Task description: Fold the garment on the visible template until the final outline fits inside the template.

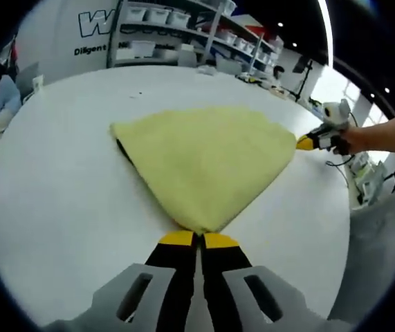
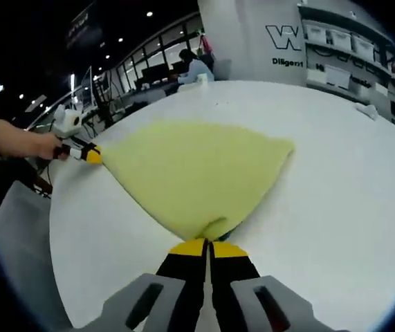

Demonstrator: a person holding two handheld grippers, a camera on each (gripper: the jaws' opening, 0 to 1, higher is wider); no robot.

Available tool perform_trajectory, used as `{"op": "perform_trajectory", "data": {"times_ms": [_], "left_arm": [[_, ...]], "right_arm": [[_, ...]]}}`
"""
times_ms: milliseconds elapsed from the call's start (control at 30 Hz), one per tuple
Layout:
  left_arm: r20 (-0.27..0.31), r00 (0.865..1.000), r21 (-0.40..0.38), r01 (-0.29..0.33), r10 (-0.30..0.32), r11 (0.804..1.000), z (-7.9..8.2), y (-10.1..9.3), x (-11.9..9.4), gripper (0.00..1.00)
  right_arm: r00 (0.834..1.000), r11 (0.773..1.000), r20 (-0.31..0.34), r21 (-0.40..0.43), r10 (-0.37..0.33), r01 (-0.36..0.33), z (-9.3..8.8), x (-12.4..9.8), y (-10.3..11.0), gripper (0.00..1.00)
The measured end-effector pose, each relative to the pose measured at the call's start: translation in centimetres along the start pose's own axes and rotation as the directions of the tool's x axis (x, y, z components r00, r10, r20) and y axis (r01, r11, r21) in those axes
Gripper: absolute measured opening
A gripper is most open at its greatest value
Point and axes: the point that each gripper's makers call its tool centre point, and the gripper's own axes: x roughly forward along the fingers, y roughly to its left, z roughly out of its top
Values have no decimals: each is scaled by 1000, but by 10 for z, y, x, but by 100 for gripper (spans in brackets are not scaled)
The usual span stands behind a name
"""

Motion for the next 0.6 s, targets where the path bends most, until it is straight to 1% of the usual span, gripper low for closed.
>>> {"op": "perform_trajectory", "data": {"times_ms": [167, 200, 267, 300, 367, 400, 433, 467, 533, 567, 600], "left_arm": [[-6, 1000, 30, 6, -6, 1000, -1, 4, -6, 0], [-10, 1000, 41, 6, -5, 999, -2, 6, -8, 0], [-17, 1000, 57, 5, -4, 998, -3, 9, -10, 0], [-20, 1000, 61, 3, -2, 998, -3, 10, -11, 0], [-19, 1000, 63, 2, -1, 998, -3, 13, -12, 0], [-23, 1000, 73, -5, 7, 997, -3, 15, -13, 0], [-24, 1000, 81, 2, 0, 997, -3, 14, -13, 0], [-26, 1000, 87, 11, -8, 996, -4, 13, -14, 0], [-27, 1000, 103, 9, -6, 995, -3, 13, -14, 1], [-27, 1000, 104, 9, -6, 995, -2, 12, -15, 1], [-25, 1000, 102, 9, -7, 995, -1, 12, -15, 1]], "right_arm": [[1000, 1000, -2, -25, 17, -17, 1, -8, -3, 0], [1000, 999, -12, -45, 10, -11, -1, -10, -7, 0], [1000, 999, -17, -44, 9, -10, -3, -12, -12, 0], [1000, 999, -21, -51, 11, -12, -4, -14, -11, 0], [999, 996, -44, -86, -4, 1, -7, -17, -14, 0], [999, 996, -52, -88, 5, -9, -9, -18, -13, 0], [998, 995, -67, -97, 8, -15, -12, -19, -12, 0], [998, 996, -65, -90, 16, -22, -11, -20, -11, 0], [998, 998, -51, -65, 22, -26, -7, -22, -9, 0], [999, 998, -22, -51, 38, -39, -1, -21, -4, 0], [999, 998, -19, -47, 47, -48, 0, -20, -2, 10]]}}
